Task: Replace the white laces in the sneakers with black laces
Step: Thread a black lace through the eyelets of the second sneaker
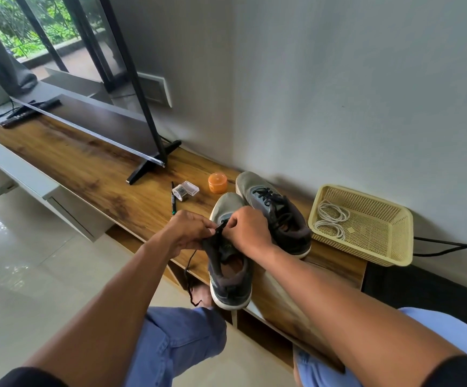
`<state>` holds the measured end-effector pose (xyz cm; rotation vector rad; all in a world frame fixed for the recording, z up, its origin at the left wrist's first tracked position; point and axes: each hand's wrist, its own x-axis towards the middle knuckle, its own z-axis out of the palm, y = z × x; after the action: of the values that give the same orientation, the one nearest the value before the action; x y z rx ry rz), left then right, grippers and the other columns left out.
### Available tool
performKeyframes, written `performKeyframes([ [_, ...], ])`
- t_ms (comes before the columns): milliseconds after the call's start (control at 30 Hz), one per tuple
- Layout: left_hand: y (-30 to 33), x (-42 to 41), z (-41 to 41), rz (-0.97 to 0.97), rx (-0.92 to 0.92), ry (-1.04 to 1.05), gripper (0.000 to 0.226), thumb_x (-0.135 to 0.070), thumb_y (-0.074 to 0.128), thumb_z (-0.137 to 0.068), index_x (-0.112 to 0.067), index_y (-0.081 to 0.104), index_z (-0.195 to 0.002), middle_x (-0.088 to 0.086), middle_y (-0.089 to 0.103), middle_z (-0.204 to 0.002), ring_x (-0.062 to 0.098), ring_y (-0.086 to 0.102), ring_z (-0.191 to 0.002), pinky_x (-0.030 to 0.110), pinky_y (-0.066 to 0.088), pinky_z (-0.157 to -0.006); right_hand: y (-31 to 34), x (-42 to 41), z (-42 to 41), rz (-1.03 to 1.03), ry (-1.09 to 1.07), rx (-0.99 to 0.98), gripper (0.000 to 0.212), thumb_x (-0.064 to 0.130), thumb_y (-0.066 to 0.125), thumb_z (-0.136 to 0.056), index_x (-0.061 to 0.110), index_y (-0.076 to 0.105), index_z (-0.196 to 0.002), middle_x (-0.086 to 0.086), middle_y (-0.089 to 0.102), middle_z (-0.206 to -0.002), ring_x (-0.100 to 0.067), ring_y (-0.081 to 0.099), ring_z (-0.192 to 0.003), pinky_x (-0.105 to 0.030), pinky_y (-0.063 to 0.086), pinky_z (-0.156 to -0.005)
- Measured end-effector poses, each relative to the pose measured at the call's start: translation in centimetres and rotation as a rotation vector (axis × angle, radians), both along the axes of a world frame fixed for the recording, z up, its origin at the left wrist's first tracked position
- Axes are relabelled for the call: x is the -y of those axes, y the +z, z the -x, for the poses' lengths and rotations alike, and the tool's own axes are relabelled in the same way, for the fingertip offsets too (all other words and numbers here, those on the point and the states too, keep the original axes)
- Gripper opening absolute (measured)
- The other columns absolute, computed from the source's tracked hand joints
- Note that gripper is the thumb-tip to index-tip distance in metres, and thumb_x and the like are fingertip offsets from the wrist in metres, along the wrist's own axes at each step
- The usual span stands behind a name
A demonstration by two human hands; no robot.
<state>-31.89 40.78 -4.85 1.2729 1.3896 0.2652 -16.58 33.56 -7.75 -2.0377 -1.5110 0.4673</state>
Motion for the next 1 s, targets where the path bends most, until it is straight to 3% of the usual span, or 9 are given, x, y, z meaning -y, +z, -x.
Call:
performKeyframes([
  [300, -0.3, -0.5, 0.3, 0.014, 0.018, 0.019, 0.008, 0.003, 0.078, -0.087, -0.003, 0.083, -0.090, 0.015, 0.080, -0.094, 0.023, 0.077, -0.088, 0.034, 0.064, -0.064, 0.3, 0.0, -0.3, -0.055, 0.163, 0.086, 0.012, 0.025, 0.072, -0.082, 0.016, 0.076, -0.076, -0.001, 0.073, -0.072, -0.020, 0.068, -0.066, -0.035, 0.055, -0.062],
  [533, -0.5, -0.6, 0.2, 0.031, 0.035, 0.025, 0.007, 0.002, 0.080, -0.086, -0.002, 0.082, -0.091, 0.017, 0.079, -0.093, 0.024, 0.077, -0.087, 0.032, 0.063, -0.063, 1.0, 0.1, -0.6, -0.038, 0.253, 0.085, 0.010, 0.027, 0.076, -0.083, 0.018, 0.077, -0.080, 0.003, 0.074, -0.074, -0.008, 0.060, -0.062, -0.023, 0.045, -0.060],
  [667, -0.1, -0.4, 0.2, 0.043, 0.082, 0.001, 0.006, -0.001, 0.078, -0.089, 0.001, 0.081, -0.094, 0.018, 0.079, -0.094, 0.023, 0.078, -0.082, 0.032, 0.064, -0.066, 1.3, -0.1, -0.4, 0.024, 0.233, 0.096, 0.015, 0.029, 0.075, -0.079, 0.016, 0.074, -0.071, 0.002, 0.070, -0.066, -0.014, 0.065, -0.061, -0.032, 0.055, -0.059],
  [800, -0.2, -0.5, 0.5, 0.039, 0.102, -0.078, 0.014, 0.007, 0.070, -0.092, 0.000, 0.082, -0.094, 0.020, 0.079, -0.096, 0.026, 0.078, -0.088, 0.038, 0.066, -0.079, 1.4, -0.5, -0.3, 0.040, 0.199, 0.114, 0.021, 0.032, 0.073, -0.078, 0.013, 0.073, -0.067, 0.000, 0.068, -0.062, -0.018, 0.065, -0.059, -0.041, 0.058, -0.060],
  [867, -0.3, -0.5, 0.7, 0.041, 0.112, -0.100, 0.014, 0.008, 0.071, -0.091, 0.000, 0.082, -0.095, 0.020, 0.079, -0.098, 0.029, 0.078, -0.093, 0.040, 0.066, -0.083, 1.3, -0.4, -0.4, 0.040, 0.207, 0.104, 0.021, 0.031, 0.075, -0.084, 0.013, 0.076, -0.072, -0.002, 0.071, -0.066, -0.020, 0.067, -0.064, -0.041, 0.058, -0.063],
  [1000, -0.4, -0.2, 0.5, 0.051, 0.140, -0.079, 0.011, 0.005, 0.076, -0.088, 0.004, 0.080, -0.098, 0.021, 0.079, -0.098, 0.028, 0.078, -0.092, 0.035, 0.067, -0.075, 1.0, 0.2, -0.6, 0.032, 0.176, 0.006, 0.008, 0.016, 0.075, -0.090, 0.012, 0.080, -0.094, -0.005, 0.077, -0.085, -0.021, 0.072, -0.081, -0.037, 0.059, -0.077],
])
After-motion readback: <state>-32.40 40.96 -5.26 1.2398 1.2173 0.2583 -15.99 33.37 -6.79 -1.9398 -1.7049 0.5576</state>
